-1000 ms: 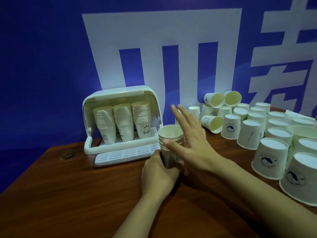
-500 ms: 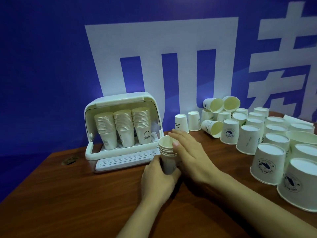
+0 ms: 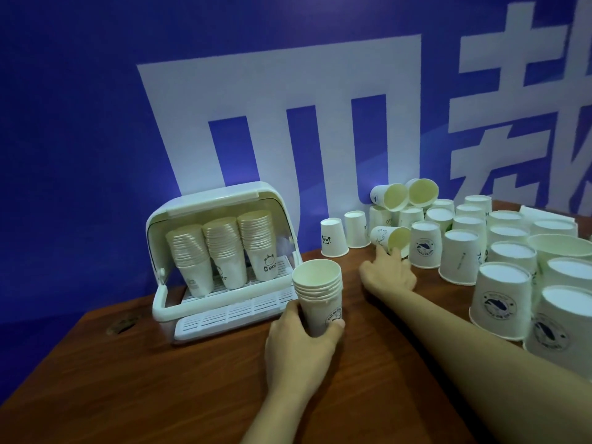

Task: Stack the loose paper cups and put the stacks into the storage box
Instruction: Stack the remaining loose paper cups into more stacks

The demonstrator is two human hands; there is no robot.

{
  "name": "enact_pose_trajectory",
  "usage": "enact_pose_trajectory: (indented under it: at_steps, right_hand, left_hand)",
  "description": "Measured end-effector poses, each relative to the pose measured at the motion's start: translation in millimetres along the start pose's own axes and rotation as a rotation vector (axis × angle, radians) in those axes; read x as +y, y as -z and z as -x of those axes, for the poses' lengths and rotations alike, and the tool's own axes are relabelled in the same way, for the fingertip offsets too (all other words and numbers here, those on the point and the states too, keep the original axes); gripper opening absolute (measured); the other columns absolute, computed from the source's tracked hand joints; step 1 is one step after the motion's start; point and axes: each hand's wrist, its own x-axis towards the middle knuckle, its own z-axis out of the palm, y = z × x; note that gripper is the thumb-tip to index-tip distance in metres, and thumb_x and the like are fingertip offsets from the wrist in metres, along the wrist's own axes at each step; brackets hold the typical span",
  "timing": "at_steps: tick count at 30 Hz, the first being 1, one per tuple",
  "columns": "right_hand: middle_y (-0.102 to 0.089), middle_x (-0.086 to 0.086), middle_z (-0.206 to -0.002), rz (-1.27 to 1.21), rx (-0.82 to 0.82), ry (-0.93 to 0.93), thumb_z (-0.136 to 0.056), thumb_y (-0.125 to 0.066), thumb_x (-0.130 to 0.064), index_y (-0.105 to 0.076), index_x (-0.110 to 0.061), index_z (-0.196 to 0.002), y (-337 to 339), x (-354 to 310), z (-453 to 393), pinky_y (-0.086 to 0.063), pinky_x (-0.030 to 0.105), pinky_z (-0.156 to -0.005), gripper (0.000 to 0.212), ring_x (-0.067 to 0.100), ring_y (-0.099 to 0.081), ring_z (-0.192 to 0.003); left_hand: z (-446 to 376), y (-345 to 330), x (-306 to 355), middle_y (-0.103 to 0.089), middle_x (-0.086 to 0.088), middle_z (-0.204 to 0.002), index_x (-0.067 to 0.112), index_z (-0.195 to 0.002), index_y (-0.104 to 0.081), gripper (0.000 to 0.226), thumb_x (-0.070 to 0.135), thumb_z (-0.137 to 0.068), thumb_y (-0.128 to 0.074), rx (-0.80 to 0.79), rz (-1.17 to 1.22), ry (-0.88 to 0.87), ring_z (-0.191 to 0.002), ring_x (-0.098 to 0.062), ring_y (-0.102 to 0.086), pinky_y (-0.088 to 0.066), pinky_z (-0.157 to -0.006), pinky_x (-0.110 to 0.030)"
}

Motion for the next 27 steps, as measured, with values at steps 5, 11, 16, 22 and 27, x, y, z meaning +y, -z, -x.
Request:
enact_pose_trajectory:
  at_steps: [5,11,16,22,27]
  right_hand:
    - [-0.055,0.006,-0.132,-0.239,0.252,0.074,-0.099,-0.051,-0.028,-0.062,-0.012,-0.121,-1.5,7.5,4.4,-0.042,0.043,-0.096,0.029,0.033,-0.048,-0.119]
    - [-0.063,-0.01,-0.101,-0.505,0.457,0.418,-0.093,-0.068,-0.029,-0.06,-0.029,-0.097,18.5,-1.2,35.5,-0.033,0.04,-0.093,0.009,0.021,-0.048,-0.107]
    - [-0.059,-0.023,-0.098,-0.733,0.453,0.748,-0.089,-0.068,-0.02,-0.061,-0.03,-0.102,60.7,-25.9,67.4,-0.046,0.036,-0.095,0.017,0.02,-0.054,-0.106]
    - [-0.067,-0.017,-0.096,-0.778,0.396,0.937,-0.089,-0.063,-0.019,-0.067,-0.027,-0.097,81.8,-29.1,85.6,-0.054,0.052,-0.087,0.012,0.02,-0.066,-0.096]
    - [-0.069,-0.007,-0.092,-0.765,0.254,1.024,-0.091,-0.067,-0.003,-0.069,-0.012,-0.097,84.9,-30.6,95.0,-0.056,0.04,-0.085,0.012,0.016,-0.067,-0.09]
  left_hand:
    - [-1.2,-1.1,-0.4,-0.072,0.01,-0.108,0.035,-0.104,-0.062,0.052,0.069,-0.065,-0.071,-0.002,0.003,0.007,-0.107,-0.019,-0.066,-0.055,-0.092,-0.04]
    - [1.0,0.9,1.6,-0.072,0.007,-0.116,0.035,-0.111,-0.063,0.049,0.061,-0.074,-0.08,-0.01,0.002,0.012,-0.114,-0.022,-0.065,-0.054,-0.095,-0.041]
    - [2.7,4.0,5.3,-0.071,0.004,-0.119,0.035,-0.12,-0.063,0.056,0.064,-0.075,-0.08,-0.044,-0.017,-0.001,-0.117,-0.023,-0.063,-0.053,-0.095,-0.041]
    - [10.5,12.6,14.1,-0.072,0.015,-0.128,0.044,-0.131,-0.06,0.072,0.076,-0.068,-0.074,-0.178,-0.045,-0.071,-0.123,-0.016,-0.064,-0.049,-0.107,-0.043]
    - [17.0,13.4,18.3,-0.074,0.02,-0.118,0.048,-0.128,-0.062,0.079,0.083,-0.057,-0.072,-0.215,0.02,-0.065,-0.115,-0.013,-0.067,-0.054,-0.101,-0.042]
